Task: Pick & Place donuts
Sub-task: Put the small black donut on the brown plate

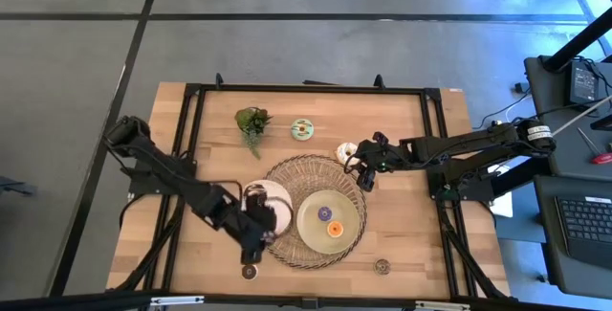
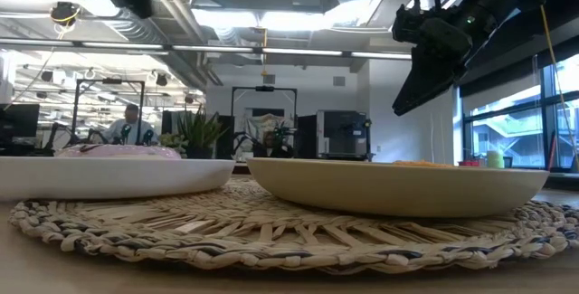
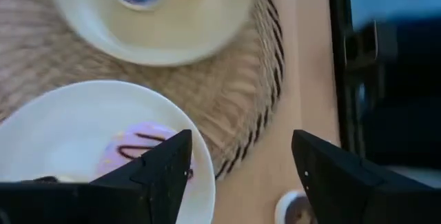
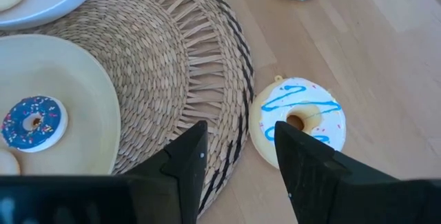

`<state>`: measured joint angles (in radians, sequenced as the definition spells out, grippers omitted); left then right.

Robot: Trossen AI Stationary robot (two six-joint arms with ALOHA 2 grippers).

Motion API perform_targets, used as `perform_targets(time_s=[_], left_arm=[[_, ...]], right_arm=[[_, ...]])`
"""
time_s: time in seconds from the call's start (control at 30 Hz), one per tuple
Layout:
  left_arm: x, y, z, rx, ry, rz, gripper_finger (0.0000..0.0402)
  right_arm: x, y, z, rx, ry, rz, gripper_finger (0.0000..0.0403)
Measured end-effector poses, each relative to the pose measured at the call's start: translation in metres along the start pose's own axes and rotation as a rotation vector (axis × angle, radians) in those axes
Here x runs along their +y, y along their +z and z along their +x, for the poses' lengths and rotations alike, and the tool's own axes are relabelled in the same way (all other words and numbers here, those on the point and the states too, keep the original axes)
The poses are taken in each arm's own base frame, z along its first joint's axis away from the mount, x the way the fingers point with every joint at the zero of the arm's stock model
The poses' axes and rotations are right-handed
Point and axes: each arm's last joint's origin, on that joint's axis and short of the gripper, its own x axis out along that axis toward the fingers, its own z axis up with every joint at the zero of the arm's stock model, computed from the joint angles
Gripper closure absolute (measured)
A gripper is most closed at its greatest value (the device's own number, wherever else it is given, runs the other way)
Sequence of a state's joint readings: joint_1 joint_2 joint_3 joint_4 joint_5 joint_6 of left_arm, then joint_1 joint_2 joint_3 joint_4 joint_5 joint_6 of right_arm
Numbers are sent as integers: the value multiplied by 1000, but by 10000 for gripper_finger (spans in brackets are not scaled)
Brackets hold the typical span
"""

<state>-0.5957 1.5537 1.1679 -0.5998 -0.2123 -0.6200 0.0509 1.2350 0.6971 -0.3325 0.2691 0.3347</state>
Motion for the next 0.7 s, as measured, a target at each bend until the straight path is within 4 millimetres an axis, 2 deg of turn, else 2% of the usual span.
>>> perform_targets(time_s=[0.13,0.27,0.4,0.7], left_arm=[[-16,-13,17,72,-49,110,162],[-31,-25,34,151,-142,143,171],[-42,-37,46,190,-154,181,183],[-52,-59,67,266,-144,396,212]], right_arm=[[0,0,0,0,0,0,232],[0,0,0,-1,0,3,232],[0,0,0,-2,0,5,232],[2,5,0,-54,19,20,232]])
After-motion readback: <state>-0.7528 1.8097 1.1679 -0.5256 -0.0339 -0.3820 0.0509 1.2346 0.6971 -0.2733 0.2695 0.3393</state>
